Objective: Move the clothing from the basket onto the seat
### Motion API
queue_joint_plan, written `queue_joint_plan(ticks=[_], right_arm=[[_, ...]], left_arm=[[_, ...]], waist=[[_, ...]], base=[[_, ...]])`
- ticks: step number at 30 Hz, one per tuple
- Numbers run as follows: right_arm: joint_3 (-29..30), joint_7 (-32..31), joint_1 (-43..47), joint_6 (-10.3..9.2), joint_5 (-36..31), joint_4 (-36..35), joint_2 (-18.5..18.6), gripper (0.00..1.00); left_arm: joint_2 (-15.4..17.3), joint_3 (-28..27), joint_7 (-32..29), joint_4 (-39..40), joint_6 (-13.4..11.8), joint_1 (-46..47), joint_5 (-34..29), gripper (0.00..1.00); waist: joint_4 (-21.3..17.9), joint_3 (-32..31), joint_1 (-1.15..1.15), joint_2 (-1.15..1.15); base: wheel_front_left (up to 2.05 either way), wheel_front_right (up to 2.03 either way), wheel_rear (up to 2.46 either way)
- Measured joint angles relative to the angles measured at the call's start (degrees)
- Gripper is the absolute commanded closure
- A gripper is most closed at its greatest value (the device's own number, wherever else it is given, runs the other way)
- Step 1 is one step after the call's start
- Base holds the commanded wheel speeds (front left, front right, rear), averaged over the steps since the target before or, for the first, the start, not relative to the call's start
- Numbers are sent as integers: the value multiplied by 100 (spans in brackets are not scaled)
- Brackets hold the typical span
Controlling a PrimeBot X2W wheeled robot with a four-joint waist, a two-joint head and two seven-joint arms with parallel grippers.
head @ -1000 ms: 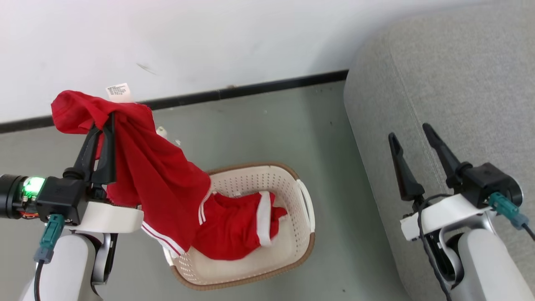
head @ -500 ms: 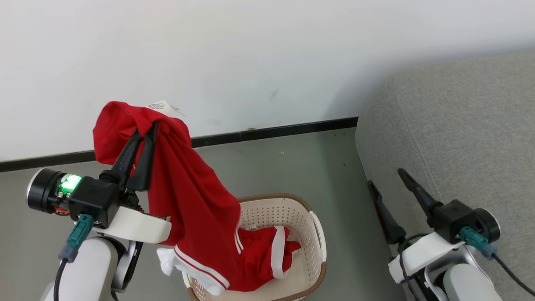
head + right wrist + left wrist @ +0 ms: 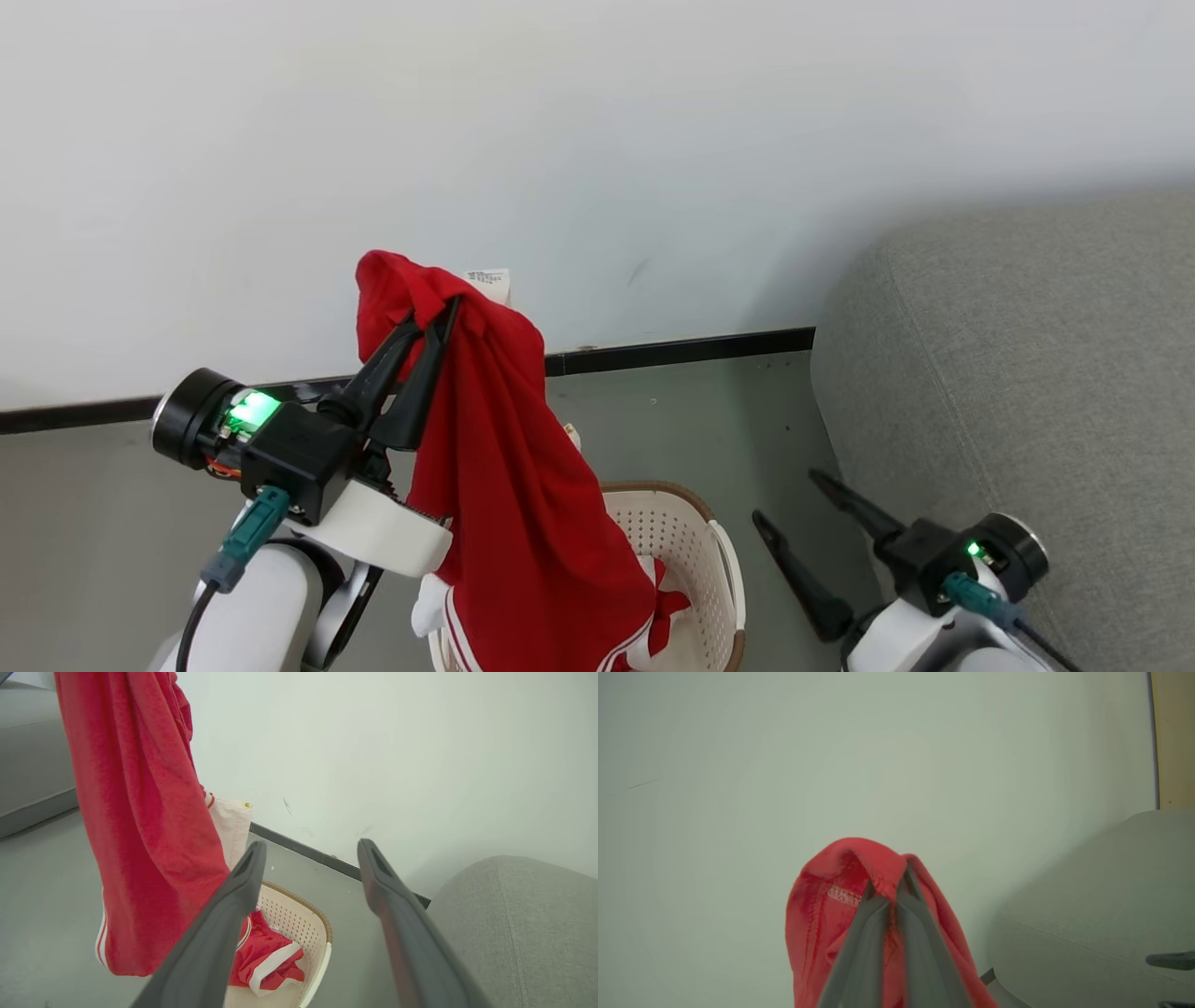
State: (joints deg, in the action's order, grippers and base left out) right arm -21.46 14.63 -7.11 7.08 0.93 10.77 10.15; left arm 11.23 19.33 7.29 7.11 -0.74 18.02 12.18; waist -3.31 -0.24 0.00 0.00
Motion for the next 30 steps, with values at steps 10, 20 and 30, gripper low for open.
queue_joint_plan(ticks=[10,20,30], right_arm=[[-1144,0,-307,0,624,177,392,0],[-2015,-1,-1001,0,1334,631,541,0],[-3101,-3,-1699,0,1795,1124,660,0]], left_arm=[[-91,200,-248,167,145,27,133,100],[-237,434,-475,205,237,139,187,100],[-457,753,-556,337,346,399,194,100]], waist=[[111,-200,0,0],[197,-166,0,0],[344,-94,0,0]], base=[[0,0,0],[0,0,0],[0,0,0]])
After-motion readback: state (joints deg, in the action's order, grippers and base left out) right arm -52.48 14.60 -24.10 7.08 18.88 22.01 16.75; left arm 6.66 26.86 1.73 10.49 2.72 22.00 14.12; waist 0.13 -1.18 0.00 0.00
